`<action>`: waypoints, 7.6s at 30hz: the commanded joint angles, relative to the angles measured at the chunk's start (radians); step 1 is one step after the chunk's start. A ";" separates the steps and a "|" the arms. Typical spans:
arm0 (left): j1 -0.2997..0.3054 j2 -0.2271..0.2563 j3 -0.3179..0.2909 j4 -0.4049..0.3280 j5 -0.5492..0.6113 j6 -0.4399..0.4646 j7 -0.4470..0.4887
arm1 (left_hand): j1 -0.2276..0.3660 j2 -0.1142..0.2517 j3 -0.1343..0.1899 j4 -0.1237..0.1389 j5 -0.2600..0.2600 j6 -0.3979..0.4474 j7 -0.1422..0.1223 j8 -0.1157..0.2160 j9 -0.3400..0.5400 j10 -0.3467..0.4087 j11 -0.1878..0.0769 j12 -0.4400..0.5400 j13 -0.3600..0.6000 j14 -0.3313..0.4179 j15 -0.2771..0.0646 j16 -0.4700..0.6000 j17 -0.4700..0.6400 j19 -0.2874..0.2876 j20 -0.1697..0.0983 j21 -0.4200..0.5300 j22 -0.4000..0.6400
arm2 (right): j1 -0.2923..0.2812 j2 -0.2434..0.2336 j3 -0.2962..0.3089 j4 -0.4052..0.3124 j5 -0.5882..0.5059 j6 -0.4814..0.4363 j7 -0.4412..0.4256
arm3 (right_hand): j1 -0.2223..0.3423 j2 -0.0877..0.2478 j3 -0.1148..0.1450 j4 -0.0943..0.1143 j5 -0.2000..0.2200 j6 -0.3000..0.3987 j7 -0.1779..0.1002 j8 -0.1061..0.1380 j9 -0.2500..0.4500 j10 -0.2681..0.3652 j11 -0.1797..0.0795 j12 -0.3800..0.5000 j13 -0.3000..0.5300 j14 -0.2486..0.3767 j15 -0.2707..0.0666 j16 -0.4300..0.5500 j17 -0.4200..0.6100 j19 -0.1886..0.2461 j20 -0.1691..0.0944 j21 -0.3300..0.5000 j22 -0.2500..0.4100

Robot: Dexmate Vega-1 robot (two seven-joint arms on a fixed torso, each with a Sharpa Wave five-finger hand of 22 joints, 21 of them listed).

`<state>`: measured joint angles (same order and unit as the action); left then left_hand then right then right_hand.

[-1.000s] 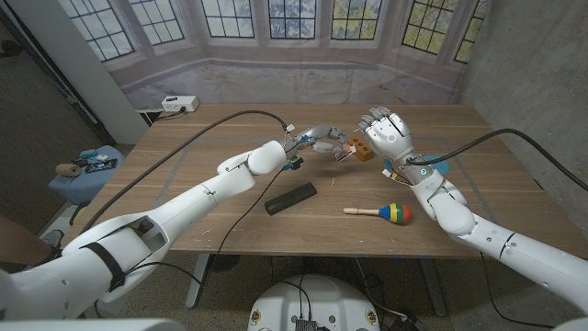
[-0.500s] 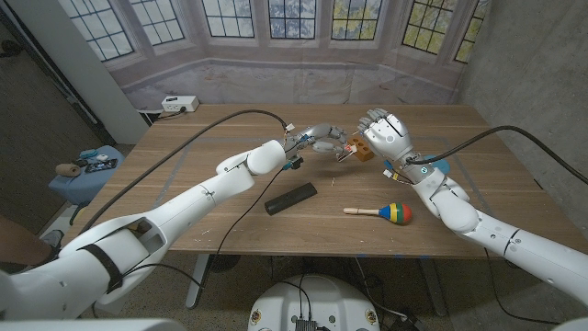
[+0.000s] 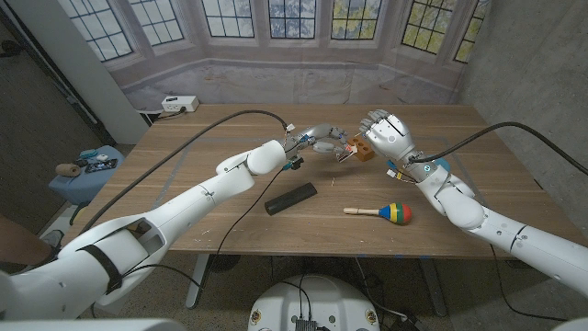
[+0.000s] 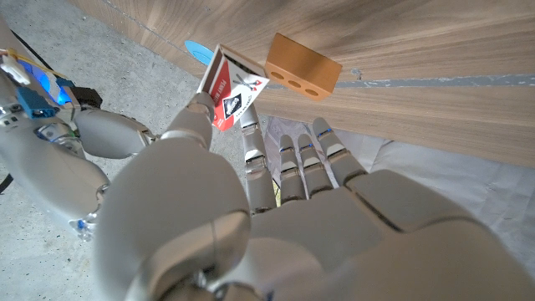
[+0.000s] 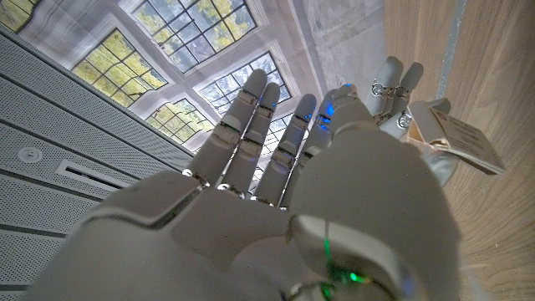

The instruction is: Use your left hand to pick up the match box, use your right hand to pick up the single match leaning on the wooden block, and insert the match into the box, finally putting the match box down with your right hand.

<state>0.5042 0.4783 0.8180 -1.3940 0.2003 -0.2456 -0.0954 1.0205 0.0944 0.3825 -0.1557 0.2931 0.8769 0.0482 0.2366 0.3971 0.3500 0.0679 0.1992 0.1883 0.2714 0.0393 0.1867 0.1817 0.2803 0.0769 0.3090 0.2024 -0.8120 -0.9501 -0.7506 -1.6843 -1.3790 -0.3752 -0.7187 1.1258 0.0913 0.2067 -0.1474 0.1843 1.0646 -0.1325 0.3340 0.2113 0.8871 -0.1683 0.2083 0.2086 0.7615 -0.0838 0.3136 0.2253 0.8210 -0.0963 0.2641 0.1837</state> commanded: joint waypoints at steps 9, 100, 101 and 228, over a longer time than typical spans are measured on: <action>-0.002 0.004 -0.001 -0.013 0.005 0.014 -0.006 | -0.005 -0.001 0.006 -0.001 0.009 0.004 -0.004 0.005 0.002 -0.001 -0.001 0.001 0.004 -0.005 0.001 0.002 0.003 -0.003 -0.002 -0.004 0.002 | -0.004 -0.024 0.003 0.011 -0.002 0.017 0.013 | 0.002 0.009 -0.005 -0.001 -0.001 0.009 0.000 0.006 0.005 0.006 -0.006 -0.001 0.000 0.009 -0.147 -0.007 0.005 -0.002 -0.069 0.002 0.004; -0.038 -0.014 0.008 0.039 -0.016 -0.020 -0.046 | -0.009 -0.004 0.017 -0.002 0.009 0.005 -0.004 0.007 0.006 -0.001 -0.002 0.002 0.004 -0.007 0.002 0.002 0.003 -0.006 -0.001 -0.002 0.002 | 0.042 -0.069 0.007 -0.030 -0.153 0.136 0.084 | 0.014 0.017 -0.017 -0.004 0.003 0.013 -0.006 0.005 0.006 0.011 -0.023 -0.004 0.002 0.009 -0.150 -0.022 0.011 -0.028 -0.074 -0.007 0.004; -0.038 -0.014 0.008 0.040 -0.016 -0.021 -0.047 | -0.010 -0.004 0.017 -0.002 0.009 0.005 -0.004 0.008 0.006 -0.002 -0.002 0.001 0.004 -0.007 0.002 0.003 0.003 -0.006 -0.001 -0.002 0.002 | 0.043 -0.068 0.006 -0.028 -0.152 0.137 0.083 | 0.014 0.017 -0.018 -0.004 0.003 0.013 -0.006 0.005 0.006 0.011 -0.023 -0.004 0.002 0.009 -0.150 -0.022 0.012 -0.028 -0.074 -0.007 0.004; -0.037 -0.007 0.004 0.022 -0.013 -0.036 -0.063 | -0.019 -0.003 0.024 -0.001 0.007 0.003 -0.004 0.008 0.009 -0.002 -0.002 0.002 0.004 -0.007 0.002 0.004 0.003 -0.011 -0.001 0.000 0.002 | -0.038 -0.049 0.017 -0.057 -0.115 0.034 0.078 | 0.021 0.024 -0.036 0.000 0.006 0.015 -0.004 0.006 0.005 0.014 -0.017 -0.005 0.003 0.014 -0.148 -0.035 0.019 -0.035 -0.071 -0.009 0.004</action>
<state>0.4810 0.4819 0.8154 -1.3941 0.1894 -0.2703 -0.1521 1.0047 0.0894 0.3999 -0.1542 0.2928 0.8772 0.0480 0.2360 0.4016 0.3500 0.0679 0.1992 0.1883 0.2678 0.0429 0.1867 0.1818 0.2695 0.0769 0.3090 0.2023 -0.8407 -1.0074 -0.7342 -1.7377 -1.4951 -0.3248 -0.6436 1.1430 0.1084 0.1721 -0.1462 0.1843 1.0692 -0.1375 0.3309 0.2118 0.8925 -0.1880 0.2033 0.2083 0.7633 -0.0820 0.2810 0.2393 0.7923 -0.0892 0.2585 0.1837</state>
